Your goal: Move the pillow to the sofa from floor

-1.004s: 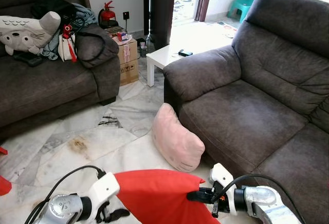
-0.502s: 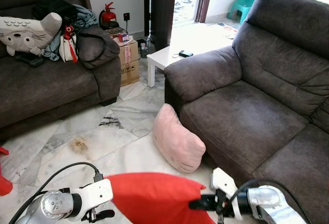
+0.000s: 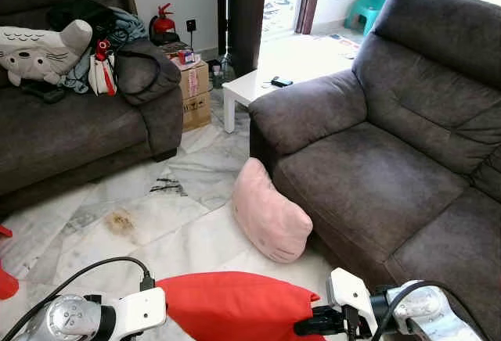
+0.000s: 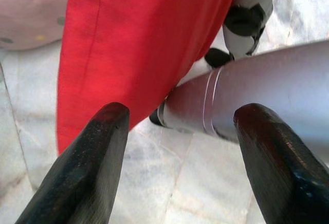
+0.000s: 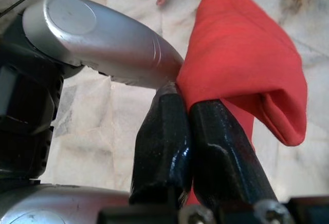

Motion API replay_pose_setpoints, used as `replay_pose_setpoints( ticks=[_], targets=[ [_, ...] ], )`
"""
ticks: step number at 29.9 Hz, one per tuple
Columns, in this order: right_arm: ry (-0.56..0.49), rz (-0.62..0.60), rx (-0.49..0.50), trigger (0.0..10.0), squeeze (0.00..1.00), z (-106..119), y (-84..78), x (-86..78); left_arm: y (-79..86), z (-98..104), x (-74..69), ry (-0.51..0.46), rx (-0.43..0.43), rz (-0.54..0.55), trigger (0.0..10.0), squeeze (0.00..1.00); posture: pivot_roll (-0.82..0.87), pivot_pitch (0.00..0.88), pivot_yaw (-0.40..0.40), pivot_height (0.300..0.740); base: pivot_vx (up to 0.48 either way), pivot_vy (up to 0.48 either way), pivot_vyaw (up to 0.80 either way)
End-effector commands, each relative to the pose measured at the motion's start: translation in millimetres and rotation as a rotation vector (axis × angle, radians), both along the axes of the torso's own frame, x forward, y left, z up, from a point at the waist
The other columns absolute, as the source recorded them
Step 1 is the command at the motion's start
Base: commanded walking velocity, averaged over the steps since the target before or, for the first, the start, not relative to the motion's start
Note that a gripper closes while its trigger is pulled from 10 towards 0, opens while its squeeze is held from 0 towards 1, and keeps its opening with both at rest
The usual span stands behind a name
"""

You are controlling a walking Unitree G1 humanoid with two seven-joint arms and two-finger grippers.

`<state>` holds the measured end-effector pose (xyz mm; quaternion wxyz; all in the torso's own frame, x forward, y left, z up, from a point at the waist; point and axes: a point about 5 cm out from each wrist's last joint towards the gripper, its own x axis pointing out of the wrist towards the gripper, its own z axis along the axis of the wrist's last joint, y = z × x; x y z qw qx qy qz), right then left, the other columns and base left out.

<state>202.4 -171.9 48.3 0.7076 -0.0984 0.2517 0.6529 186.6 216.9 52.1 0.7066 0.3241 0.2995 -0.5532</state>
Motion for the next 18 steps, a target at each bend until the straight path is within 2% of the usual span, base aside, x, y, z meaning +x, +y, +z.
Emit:
replay_pose_setpoints(
  ticks=[1, 3, 5, 9, 12, 14, 15, 18],
  targets=[
    [-0.073, 0.053, 0.075, 10.0, 0.00, 18.5, 6.4, 4.9, -0.7, 1.5, -3.0, 0.013, 0.005, -0.024, 10.0, 0.00, 0.09, 0.000, -0.042, 0.740, 0.000, 0.000, 0.00],
    [-0.076, 0.061, 0.083, 10.0, 0.00, 20.3, 6.9, 4.0, -0.2, 1.6, -3.8, 0.018, 0.003, -0.026, 10.0, 0.00, 0.08, 0.000, -0.040, 0.740, 0.000, 0.000, 0.00],
    [-0.087, 0.070, 0.136, 10.0, 0.00, 29.4, 10.1, 3.1, 1.0, 2.8, -5.4, 0.024, 0.003, -0.033, 10.0, 0.00, 0.08, 0.000, -0.039, 0.740, 0.000, 0.000, 0.00],
    [-0.091, 0.079, 0.131, 10.0, 0.00, 30.2, 10.0, 2.1, 1.9, 5.3, -6.8, 0.036, 0.003, -0.040, 10.0, 0.00, 0.08, 0.000, -0.038, 0.740, 0.000, 0.000, 0.00],
    [-0.101, 0.095, 0.191, 10.0, 0.00, 40.5, 14.6, 0.5, 4.1, 10.9, -7.6, 0.055, 0.012, -0.059, 10.0, 0.00, 0.08, 0.000, -0.034, 0.740, 0.000, 0.000, 0.00],
    [-0.115, 0.084, 0.258, 10.0, 0.00, 52.2, 20.6, 3.6, 6.3, 7.7, -6.6, 0.027, 0.064, -0.090, 10.0, 0.00, 0.08, 0.000, -0.033, 0.740, 0.000, 0.000, 0.00],
    [-0.115, 0.084, 0.258, 10.0, 0.00, 52.2, 20.6, 3.6, 6.3, 7.7, -6.6, 0.027, 0.064, -0.090, 10.0, 0.00, 0.08, 0.000, -0.033, 0.740, 0.000, 0.000, 0.00],
    [-0.136, 0.093, 0.312, 10.0, 0.00, 63.1, 28.7, 5.1, 3.3, -4.1, 4.3, -0.090, 0.129, -0.068, 10.0, 0.00, 0.08, 0.000, -0.032, 0.740, 0.000, 0.000, 0.00]
  ],
)
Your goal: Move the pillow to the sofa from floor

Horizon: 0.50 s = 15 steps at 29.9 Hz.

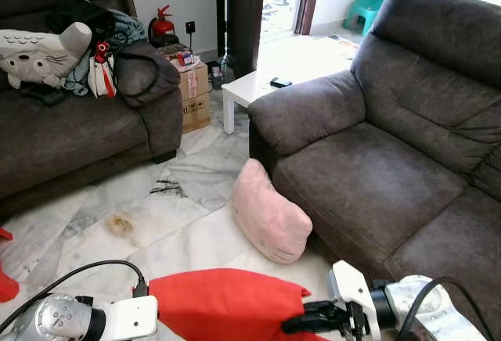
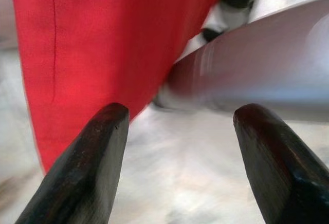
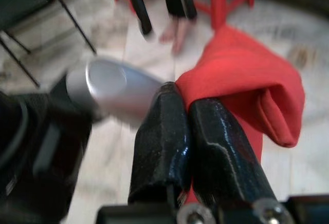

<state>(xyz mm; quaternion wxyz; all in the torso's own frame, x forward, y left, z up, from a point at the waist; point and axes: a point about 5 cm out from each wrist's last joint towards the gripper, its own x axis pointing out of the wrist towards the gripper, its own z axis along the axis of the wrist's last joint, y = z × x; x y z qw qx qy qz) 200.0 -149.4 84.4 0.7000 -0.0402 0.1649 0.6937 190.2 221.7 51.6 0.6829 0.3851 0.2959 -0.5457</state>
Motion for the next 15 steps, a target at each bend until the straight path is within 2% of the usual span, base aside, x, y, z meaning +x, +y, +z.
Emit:
replay_pose_setpoints(
  ticks=[1, 3, 5, 6, 8, 15],
  targets=[
    [-0.107, 0.030, 0.096, 10.0, 0.00, 27.4, 6.9, 7.4, -1.6, -8.7, 7.6, -0.089, 0.063, 0.019, 10.0, 0.00, 0.07, 0.000, -0.034, 0.740, 0.000, 0.000, 0.00],
    [-0.109, 0.021, 0.088, 10.0, 0.00, 27.3, 6.1, 7.5, -1.2, -12.8, 11.7, -0.111, 0.079, 0.070, 10.0, 0.00, 0.08, 0.000, -0.037, 0.740, 0.000, 0.000, 0.00],
    [-0.096, 0.005, 0.087, 10.0, 0.00, 28.2, 2.8, 6.6, -5.8, -18.7, 12.4, -0.064, 0.007, 0.173, 10.0, 0.00, 0.08, 0.000, -0.039, 0.740, 0.000, 0.000, 0.00],
    [-0.096, 0.005, 0.087, 10.0, 0.00, 28.2, 2.8, 6.6, -5.8, -18.7, 12.4, -0.064, 0.007, 0.173, 10.0, 0.00, 0.08, 0.000, -0.039, 0.740, 0.000, 0.000, 0.00],
    [-0.103, -0.007, 0.092, 10.0, 0.00, 32.7, 0.7, 4.5, -9.4, -24.8, 14.4, -0.069, -0.016, 0.251, 10.0, 0.00, 0.06, 0.000, -0.038, 0.740, 0.000, 0.000, 0.00],
    [-0.112, -0.070, 0.164, 10.0, 0.00, 50.0, -0.9, -1.8, -12.6, -41.1, 14.5, -0.076, -0.001, 0.333, 10.0, 0.00, 0.05, 0.000, -0.039, 0.740, 0.000, 0.000, 0.00]
  ],
)
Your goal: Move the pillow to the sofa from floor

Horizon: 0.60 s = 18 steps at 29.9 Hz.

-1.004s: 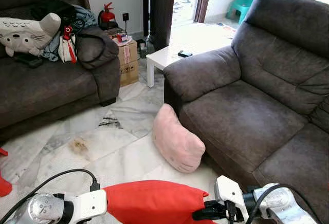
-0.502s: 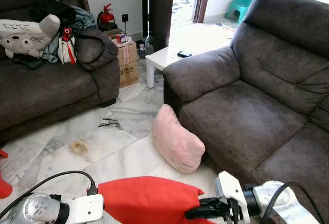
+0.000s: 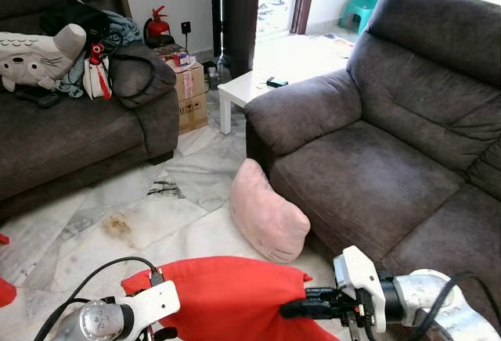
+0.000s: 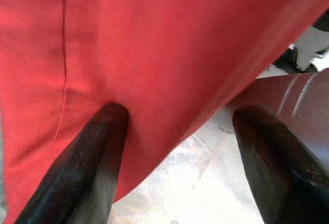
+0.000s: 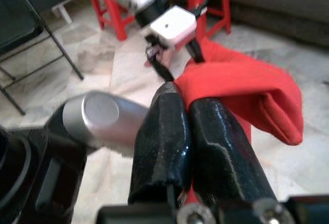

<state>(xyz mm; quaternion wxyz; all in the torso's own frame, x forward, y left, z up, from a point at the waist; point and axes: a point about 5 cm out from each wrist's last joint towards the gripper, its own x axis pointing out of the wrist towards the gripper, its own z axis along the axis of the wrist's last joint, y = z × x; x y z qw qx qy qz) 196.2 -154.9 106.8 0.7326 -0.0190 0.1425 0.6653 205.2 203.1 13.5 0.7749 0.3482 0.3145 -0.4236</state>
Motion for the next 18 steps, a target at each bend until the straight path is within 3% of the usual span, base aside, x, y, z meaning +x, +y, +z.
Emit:
replay_pose_setpoints(
  ticks=[1, 6, 11, 15, 18],
  targets=[
    [-0.101, 0.007, 0.127, 10.0, 0.00, 31.1, 4.7, 0.2, 6.5, -4.0, -0.7, 0.012, 0.030, 0.038, 10.0, 0.00, 0.05, 0.000, -0.038, 0.740, 0.000, 0.000, 0.00],
    [-0.107, -0.075, 0.215, 10.0, 0.00, 42.4, -1.8, -0.7, 6.8, -7.9, -5.9, 0.065, 0.003, 0.001, 10.0, 0.00, 0.04, 0.000, -0.037, 0.740, 0.000, 0.000, 0.00],
    [-0.090, -0.121, 0.216, 10.0, 0.00, 40.4, -8.7, 2.7, 8.6, -0.8, -4.4, 0.080, -0.012, -0.072, 10.0, 0.00, 0.05, 0.000, -0.039, 0.740, 0.000, 0.000, 0.00],
    [-0.072, -0.156, 0.260, 10.0, 0.00, 42.2, -8.7, 4.6, 15.1, 0.3, -6.0, 0.106, 0.037, -0.120, 10.0, 0.00, 0.05, 0.000, -0.041, 0.740, 0.000, 0.000, 0.00],
    [-0.062, -0.176, 0.304, 10.0, 0.00, 44.8, -8.1, 4.9, 21.2, 3.0, 0.9, 0.022, 0.145, -0.133, 10.0, 0.00, 0.05, 0.000, -0.039, 0.740, 0.000, 0.000, 0.00]
  ],
)
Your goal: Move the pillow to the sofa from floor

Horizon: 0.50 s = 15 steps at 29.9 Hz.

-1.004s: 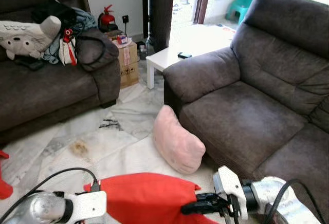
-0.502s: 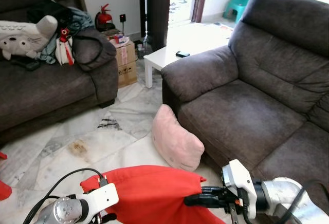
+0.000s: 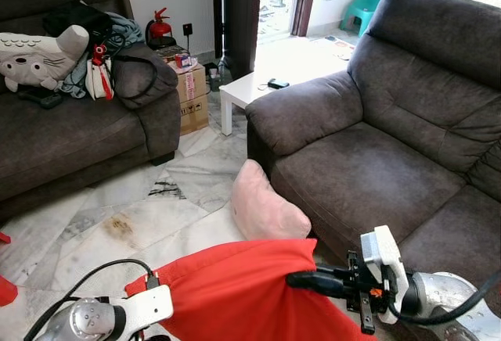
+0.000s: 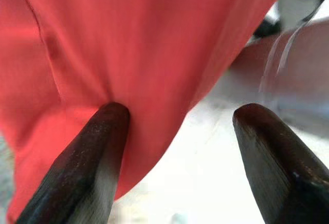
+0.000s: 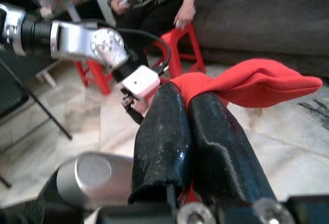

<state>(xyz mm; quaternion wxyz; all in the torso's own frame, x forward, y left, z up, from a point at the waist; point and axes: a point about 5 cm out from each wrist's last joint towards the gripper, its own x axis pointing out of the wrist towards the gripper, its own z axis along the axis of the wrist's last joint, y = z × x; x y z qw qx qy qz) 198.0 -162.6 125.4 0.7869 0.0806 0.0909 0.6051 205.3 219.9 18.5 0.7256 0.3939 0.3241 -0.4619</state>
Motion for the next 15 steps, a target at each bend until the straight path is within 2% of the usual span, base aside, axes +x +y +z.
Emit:
replay_pose_setpoints(
  ticks=[1, 3, 6, 11, 15],
  targets=[
    [-0.111, -0.002, 0.098, 10.0, 0.00, 26.4, -0.4, 3.1, 4.8, -1.9, 1.5, -0.023, 0.060, -0.007, 10.0, 0.00, 0.05, 0.000, -0.039, 0.740, 0.000, 0.000, 0.00],
    [-0.117, -0.015, 0.136, 10.0, 0.00, 29.4, -0.5, 3.6, 4.9, 0.4, 7.2, -0.070, 0.039, 0.037, 10.0, 0.00, 0.05, 0.000, -0.039, 0.740, 0.000, 0.000, 0.00],
    [-0.131, -0.022, 0.180, 10.0, 0.00, 36.0, 1.4, 4.3, 2.6, 0.2, 11.8, -0.087, 0.043, 0.040, 10.0, 0.00, 0.05, 0.000, -0.038, 0.740, 0.000, 0.000, 0.00],
    [-0.154, -0.039, 0.242, 10.0, 0.00, 44.3, 3.0, 6.8, -0.9, -3.3, 10.5, -0.075, 0.041, 0.036, 10.0, 0.00, 0.04, 0.000, -0.036, 0.740, 0.000, 0.000, 0.00],
    [-0.199, -0.102, 0.320, 10.0, 0.00, 54.9, -0.4, 13.8, -4.7, -7.5, 7.3, -0.069, 0.045, 0.026, 10.0, 0.00, 0.04, 0.000, -0.036, 0.740, 0.000, 0.000, 0.00]
  ],
)
